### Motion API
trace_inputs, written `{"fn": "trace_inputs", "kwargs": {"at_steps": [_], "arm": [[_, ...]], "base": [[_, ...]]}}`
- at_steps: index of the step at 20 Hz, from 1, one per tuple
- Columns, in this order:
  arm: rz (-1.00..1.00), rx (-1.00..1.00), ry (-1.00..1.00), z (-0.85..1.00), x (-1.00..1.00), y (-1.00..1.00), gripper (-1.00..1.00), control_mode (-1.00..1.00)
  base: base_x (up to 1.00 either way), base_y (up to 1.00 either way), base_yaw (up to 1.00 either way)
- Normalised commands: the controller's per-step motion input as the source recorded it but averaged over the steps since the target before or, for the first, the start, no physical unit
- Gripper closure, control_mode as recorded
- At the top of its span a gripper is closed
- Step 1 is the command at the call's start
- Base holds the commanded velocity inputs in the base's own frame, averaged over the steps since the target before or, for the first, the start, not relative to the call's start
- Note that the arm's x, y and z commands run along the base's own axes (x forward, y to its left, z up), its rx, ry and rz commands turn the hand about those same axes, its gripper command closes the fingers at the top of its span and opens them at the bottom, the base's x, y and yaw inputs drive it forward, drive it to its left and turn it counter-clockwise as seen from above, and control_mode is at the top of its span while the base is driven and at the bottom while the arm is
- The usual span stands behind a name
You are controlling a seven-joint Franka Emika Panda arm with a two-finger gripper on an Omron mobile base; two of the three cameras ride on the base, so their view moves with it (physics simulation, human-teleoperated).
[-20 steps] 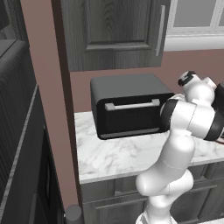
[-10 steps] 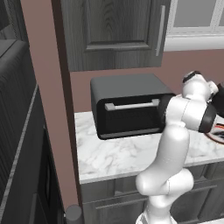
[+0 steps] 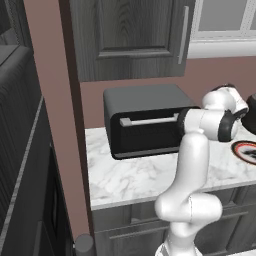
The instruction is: Pick up the bagel from the plate, place it on the toaster oven rack, close the door, and set the timer.
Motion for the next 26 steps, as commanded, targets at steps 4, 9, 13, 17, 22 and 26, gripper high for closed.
{"fn": "trace_inputs", "kwargs": {"at_steps": [4,9,13,17,22,26], "arm": [[-0.04,0.1,0.0,-0.2,0.02,-0.29,1.0,-1.0],[-0.05,0.08,0.0,-0.25,0.0,-0.11,1.0,-1.0],[-0.08,0.06,0.0,-0.24,0.0,-0.01,1.0,-1.0],[-0.1,0.05,0.0,-0.26,0.0,0.0,1.0,-1.0],[-0.12,0.03,0.0,-0.31,0.0,0.0,1.0,-1.0],[-0.14,0.0,0.0,-0.36,0.0,0.0,1.0,-1.0]], "base": [[0.0,0.0,0.0],[0.0,0.0,0.0],[0.0,0.0,0.0],[0.0,0.0,0.0],[0.0,0.0,0.0],[0.0,0.0,0.0]]}}
